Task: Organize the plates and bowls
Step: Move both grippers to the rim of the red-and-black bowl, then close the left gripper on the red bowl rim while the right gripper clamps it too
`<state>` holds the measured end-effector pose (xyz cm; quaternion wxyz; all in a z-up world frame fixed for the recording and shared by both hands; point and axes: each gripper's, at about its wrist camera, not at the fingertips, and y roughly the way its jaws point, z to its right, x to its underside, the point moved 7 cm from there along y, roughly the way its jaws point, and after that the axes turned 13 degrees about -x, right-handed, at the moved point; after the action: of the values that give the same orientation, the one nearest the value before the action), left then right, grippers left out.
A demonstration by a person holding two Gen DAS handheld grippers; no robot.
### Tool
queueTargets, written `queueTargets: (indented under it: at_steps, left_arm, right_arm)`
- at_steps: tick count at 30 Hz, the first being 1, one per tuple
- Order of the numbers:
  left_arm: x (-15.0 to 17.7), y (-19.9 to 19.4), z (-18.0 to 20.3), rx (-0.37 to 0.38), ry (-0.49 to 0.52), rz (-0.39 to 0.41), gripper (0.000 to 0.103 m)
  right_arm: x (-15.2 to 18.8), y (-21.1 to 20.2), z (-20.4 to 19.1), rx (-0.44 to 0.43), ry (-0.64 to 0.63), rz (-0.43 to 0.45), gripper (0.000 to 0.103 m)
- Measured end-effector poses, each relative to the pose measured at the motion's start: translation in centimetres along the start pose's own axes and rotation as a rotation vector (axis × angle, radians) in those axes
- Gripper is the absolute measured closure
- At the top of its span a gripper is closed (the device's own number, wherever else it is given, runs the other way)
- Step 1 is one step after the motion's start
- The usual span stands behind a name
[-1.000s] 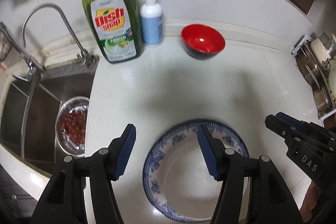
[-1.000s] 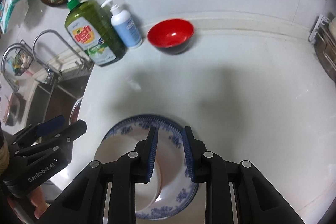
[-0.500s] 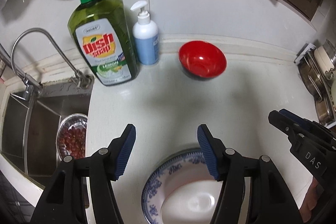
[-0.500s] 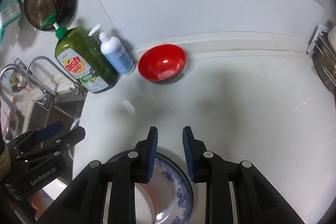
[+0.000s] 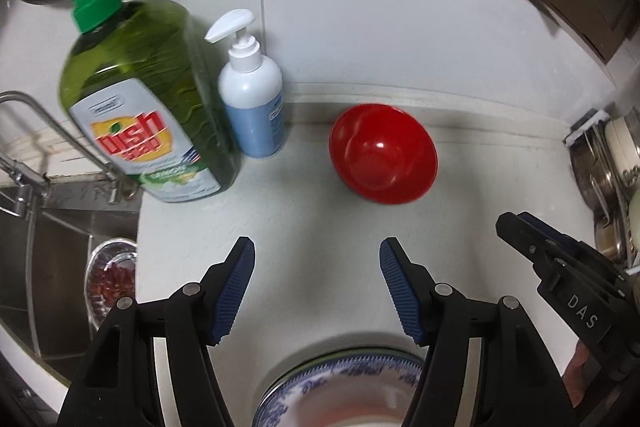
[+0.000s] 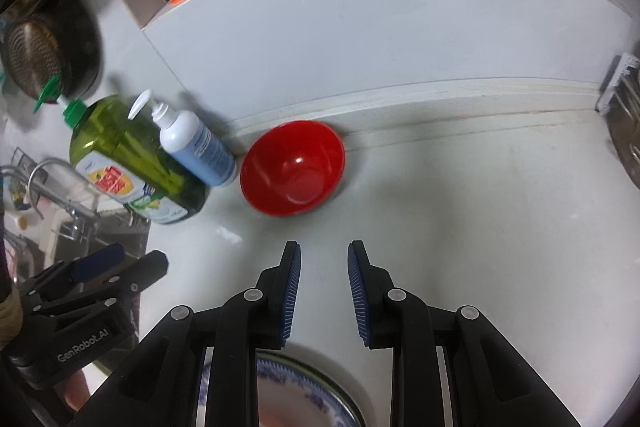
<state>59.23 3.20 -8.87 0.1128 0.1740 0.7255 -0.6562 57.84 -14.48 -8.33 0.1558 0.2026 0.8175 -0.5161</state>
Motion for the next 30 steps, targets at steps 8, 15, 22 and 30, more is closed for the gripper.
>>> queueTargets:
  at_steps: [8, 15, 22, 30]
  left_arm:
    - [-3.1, 3.0, 0.8, 0.029, -0.013, -0.032, 0.040]
    - [-4.6, 5.5, 2.1, 0.049, 0.004, -0.053, 0.045]
    - [-5.7, 8.3, 3.2, 0.064, 0.010, -0.067, 0.050]
    - [-6.6, 11.0, 4.1, 0.084, 0.024, -0.119, 0.062]
  right_arm:
    - [-3.0, 2.7, 0.6, -0.016, 0.014, 0.009, 0.077]
    - [-4.6, 5.4, 2.0, -0.025, 0.054, -0.012, 0.077]
    - [-5.1, 8.0, 3.3, -0.033, 0.079, -0.042, 0.077]
    - [-5.6, 10.6, 4.4, -0.029, 0.105, -0.074, 0.077]
